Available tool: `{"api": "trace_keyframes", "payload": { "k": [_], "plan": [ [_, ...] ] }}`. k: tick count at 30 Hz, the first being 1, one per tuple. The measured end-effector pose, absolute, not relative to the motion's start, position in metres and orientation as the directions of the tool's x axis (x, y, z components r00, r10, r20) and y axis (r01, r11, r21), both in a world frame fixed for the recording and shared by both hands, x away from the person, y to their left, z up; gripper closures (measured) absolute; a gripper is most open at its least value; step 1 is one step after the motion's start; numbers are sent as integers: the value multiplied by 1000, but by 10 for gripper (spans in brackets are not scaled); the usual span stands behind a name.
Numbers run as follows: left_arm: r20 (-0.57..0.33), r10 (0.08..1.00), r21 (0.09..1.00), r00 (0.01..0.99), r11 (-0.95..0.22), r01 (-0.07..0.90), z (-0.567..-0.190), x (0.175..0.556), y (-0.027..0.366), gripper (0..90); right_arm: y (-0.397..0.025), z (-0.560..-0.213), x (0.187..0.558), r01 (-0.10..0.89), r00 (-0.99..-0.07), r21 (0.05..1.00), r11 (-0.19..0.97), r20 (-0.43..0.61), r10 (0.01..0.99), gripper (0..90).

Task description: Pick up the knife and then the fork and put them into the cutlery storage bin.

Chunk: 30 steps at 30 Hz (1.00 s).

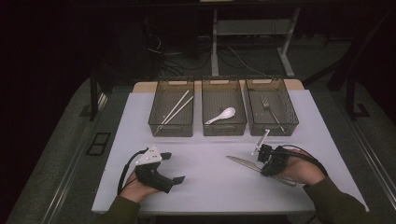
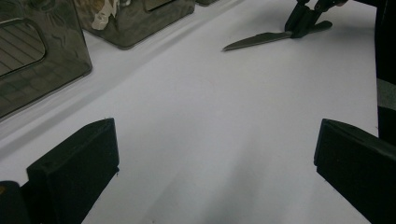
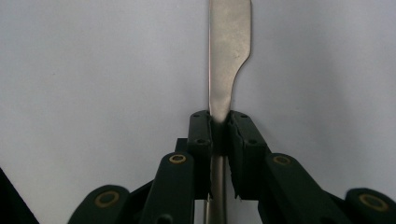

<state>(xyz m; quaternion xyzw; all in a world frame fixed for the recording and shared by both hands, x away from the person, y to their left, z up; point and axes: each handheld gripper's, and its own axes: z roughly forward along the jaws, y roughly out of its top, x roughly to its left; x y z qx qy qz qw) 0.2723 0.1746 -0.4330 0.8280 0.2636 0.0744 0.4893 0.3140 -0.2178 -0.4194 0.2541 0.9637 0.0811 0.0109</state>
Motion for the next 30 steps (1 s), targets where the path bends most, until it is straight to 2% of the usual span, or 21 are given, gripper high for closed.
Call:
{"api": "trace_keyframes", "payload": {
  "k": [14,30],
  "plan": [
    [-133,506,849,852,-386,362,-433,272,175,0,-233,-414,318,525,-847,227,820,46,529,794],
    [-138,508,849,850,-381,365,-433,272,175,0,-260,-391,330,613,-776,330,718,79,626,798]
  ]
}}
